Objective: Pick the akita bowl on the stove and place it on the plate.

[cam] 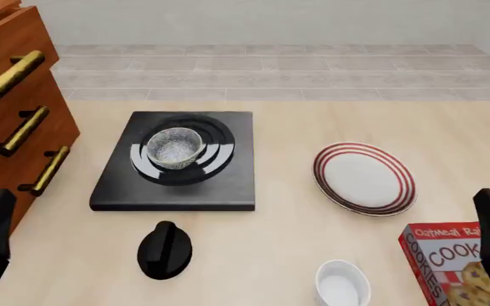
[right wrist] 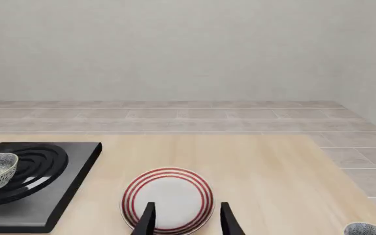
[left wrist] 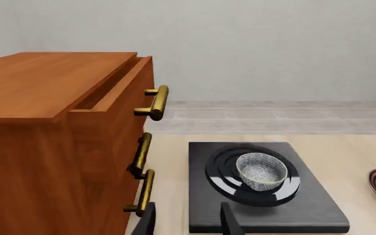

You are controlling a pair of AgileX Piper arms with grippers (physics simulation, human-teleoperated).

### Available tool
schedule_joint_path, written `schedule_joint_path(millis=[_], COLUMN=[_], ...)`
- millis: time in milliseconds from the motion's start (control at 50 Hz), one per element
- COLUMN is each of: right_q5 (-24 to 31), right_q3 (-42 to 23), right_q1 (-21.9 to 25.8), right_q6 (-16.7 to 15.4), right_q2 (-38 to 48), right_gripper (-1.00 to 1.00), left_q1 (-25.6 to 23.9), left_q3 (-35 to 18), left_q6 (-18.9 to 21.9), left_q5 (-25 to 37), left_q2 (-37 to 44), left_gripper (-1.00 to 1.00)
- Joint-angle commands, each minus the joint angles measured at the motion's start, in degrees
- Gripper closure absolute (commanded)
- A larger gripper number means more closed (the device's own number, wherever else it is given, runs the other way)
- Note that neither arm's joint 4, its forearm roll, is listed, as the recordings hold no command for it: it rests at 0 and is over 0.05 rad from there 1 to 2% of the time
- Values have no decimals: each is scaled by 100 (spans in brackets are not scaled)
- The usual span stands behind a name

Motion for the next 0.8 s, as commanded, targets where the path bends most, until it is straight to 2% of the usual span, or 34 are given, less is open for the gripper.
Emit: schedule_joint_path(millis=[20,340,400,420,500,540,560,580,680,800], right_q5=[8,18,-108,-137,-322,-566,-578,-463,-603,-588], right_q3=[-21,-26,-110,-226,-451,-552,-551,-674,-946,-1387], right_q1=[7,-89,-208,-277,-76,-97,-97,28,344,482], right_q6=[-17,-76,77,228,23,-171,-171,-28,-230,-201], right_q2=[26,29,234,309,707,1176,1186,1061,1534,1911], right_gripper=[-100,-100,-100,-100,-100,-100,-100,-100,-100,-100], left_q1=[0,0,0,0,0,0,0,0,0,0], left_q3=[0,0,0,0,0,0,0,0,0,0], left_q6=[0,0,0,0,0,0,0,0,0,0], left_q5=[0,0,0,0,0,0,0,0,0,0], left_q2=[0,0,0,0,0,0,0,0,0,0], left_gripper=[-100,-100,-100,-100,-100,-100,-100,-100,-100,-100])
